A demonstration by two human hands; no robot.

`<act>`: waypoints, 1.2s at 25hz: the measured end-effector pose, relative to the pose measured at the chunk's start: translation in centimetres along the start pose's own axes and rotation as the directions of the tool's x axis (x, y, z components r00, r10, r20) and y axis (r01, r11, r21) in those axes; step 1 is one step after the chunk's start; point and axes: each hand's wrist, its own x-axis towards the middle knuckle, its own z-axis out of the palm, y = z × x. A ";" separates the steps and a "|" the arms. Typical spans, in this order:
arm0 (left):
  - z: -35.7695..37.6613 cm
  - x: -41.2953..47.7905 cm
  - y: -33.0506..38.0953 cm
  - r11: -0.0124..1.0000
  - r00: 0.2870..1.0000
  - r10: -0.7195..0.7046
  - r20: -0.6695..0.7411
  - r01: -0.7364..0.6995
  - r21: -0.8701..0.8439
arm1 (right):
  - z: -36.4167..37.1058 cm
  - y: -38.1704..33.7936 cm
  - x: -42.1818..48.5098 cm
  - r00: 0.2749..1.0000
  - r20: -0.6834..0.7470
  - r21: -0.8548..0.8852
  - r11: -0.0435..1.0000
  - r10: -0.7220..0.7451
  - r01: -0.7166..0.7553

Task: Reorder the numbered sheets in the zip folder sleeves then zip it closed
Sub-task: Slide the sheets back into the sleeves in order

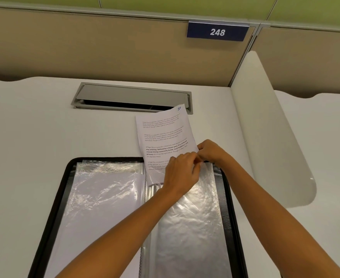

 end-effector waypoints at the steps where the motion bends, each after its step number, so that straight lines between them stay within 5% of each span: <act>1: 0.0 0.2 -0.2 0.997 0.998 -0.056 0.029 0.057 -0.052 | -0.1 -0.2 -0.3 0.999 0.031 0.008 1.000 0.018 -0.018; 7: -0.3 1.0 -1.0 0.989 0.993 -0.103 0.062 0.109 -0.099 | -1.2 0.0 -0.5 0.970 0.180 -0.036 0.987 0.162 -0.158; 13: -0.2 1.0 -1.5 0.996 0.987 -0.031 0.161 0.043 -0.075 | -1.9 0.9 -0.9 0.956 0.240 -0.097 0.984 0.171 -0.151; 18: 0.4 1.7 -0.9 0.997 0.995 -0.038 0.095 0.044 -0.069 | -3.4 0.9 -1.2 0.901 0.370 -0.223 0.963 0.225 -0.149; 26: 1.3 2.9 -2.1 0.994 0.989 -0.088 0.120 0.095 -0.054 | -3.4 0.2 2.2 0.970 0.052 0.032 0.971 0.237 -0.239; 30: 1.3 3.4 -2.7 0.995 0.989 -0.077 0.125 0.084 -0.053 | -2.1 0.6 2.9 0.984 0.042 0.073 0.982 0.173 -0.175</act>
